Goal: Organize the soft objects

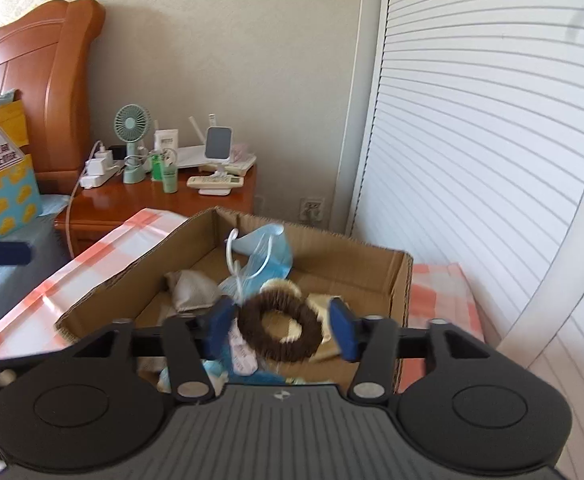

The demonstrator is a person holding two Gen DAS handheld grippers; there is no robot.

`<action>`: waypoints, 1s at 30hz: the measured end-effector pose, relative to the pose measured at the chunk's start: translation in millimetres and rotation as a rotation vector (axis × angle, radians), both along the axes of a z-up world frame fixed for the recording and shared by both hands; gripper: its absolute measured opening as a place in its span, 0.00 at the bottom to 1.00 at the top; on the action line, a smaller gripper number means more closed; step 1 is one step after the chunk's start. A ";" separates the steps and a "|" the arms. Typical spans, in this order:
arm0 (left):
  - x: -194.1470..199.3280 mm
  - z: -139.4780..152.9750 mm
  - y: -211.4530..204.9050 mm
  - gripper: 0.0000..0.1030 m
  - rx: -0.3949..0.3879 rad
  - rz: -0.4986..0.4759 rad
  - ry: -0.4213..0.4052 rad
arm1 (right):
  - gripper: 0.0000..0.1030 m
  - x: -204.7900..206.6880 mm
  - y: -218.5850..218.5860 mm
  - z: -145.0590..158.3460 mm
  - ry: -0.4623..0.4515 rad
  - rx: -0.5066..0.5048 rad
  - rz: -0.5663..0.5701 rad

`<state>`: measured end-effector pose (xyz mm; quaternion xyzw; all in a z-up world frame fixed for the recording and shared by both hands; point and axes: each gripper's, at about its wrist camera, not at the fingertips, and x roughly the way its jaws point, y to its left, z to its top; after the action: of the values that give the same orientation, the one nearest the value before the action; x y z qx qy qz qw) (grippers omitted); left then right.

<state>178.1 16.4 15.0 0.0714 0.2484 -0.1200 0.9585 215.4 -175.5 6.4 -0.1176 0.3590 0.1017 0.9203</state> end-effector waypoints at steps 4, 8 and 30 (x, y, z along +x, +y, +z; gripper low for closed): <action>-10.3 4.2 6.2 0.99 -0.035 0.059 0.001 | 1.00 0.7 -0.7 -0.7 0.003 0.023 -0.030; -19.5 8.9 6.3 0.99 -0.025 0.109 -0.004 | 1.00 -11.1 -3.1 4.2 0.051 0.034 -0.089; -50.6 26.2 -11.3 0.99 0.010 0.209 0.141 | 1.00 -117.4 -6.6 32.6 0.103 0.008 -0.321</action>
<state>127.4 5.1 41.2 0.0413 0.3217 -0.0229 0.9457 98.0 -182.1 39.0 -0.0498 0.4194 -0.0392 0.9056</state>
